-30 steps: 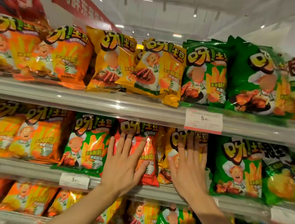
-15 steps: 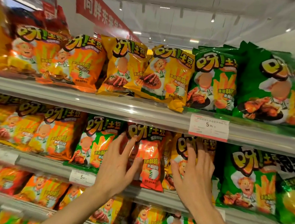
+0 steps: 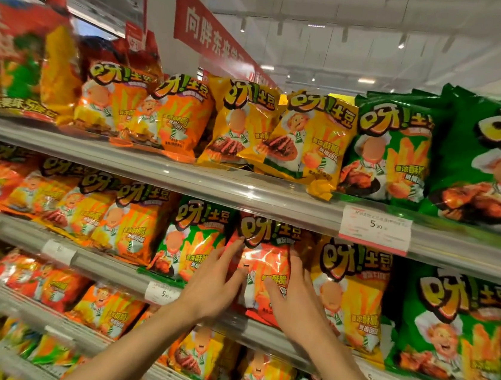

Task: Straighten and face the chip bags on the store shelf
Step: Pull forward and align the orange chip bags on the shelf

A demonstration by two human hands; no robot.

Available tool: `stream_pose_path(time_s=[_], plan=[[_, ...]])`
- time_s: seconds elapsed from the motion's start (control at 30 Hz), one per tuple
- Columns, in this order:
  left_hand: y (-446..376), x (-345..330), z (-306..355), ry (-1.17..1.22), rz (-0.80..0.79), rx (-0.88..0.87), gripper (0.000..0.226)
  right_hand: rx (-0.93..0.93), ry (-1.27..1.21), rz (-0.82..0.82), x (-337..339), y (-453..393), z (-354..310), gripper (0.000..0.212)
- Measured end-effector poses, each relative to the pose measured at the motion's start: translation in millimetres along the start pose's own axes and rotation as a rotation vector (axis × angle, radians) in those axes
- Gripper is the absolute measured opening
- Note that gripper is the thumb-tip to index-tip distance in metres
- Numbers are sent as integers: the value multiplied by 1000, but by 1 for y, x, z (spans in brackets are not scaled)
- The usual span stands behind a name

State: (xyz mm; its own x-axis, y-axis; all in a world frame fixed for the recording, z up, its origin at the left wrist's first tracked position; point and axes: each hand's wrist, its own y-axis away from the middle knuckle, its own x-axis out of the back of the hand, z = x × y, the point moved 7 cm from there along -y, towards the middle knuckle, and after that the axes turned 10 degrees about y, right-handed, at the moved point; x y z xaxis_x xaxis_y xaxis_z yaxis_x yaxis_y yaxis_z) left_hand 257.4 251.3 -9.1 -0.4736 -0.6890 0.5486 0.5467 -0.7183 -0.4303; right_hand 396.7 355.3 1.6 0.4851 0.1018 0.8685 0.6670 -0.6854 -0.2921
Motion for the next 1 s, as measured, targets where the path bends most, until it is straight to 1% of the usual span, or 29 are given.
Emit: stream_pose_path(time_s=[0.17,0.3,0.47,0.6,0.83,1.0], plan=[[6,5,7,74,57,-31,57,26,-118,41,7,4,5,72],[14,15,11,123,90,-58,57,45,-216,40,14,11,6,75],[30,31,15,145,104,-83,60,25,-326,22,12,29,1,74],[46,48,11,138,119,-110,55,49,-365,30,7,42,-13,74],[69,95,-14,125,143,-123,54,91,-421,41,-15,53,-62,75],[84,159,-55,131,169,-134,56,130,-444,47,-43,56,-135,73]])
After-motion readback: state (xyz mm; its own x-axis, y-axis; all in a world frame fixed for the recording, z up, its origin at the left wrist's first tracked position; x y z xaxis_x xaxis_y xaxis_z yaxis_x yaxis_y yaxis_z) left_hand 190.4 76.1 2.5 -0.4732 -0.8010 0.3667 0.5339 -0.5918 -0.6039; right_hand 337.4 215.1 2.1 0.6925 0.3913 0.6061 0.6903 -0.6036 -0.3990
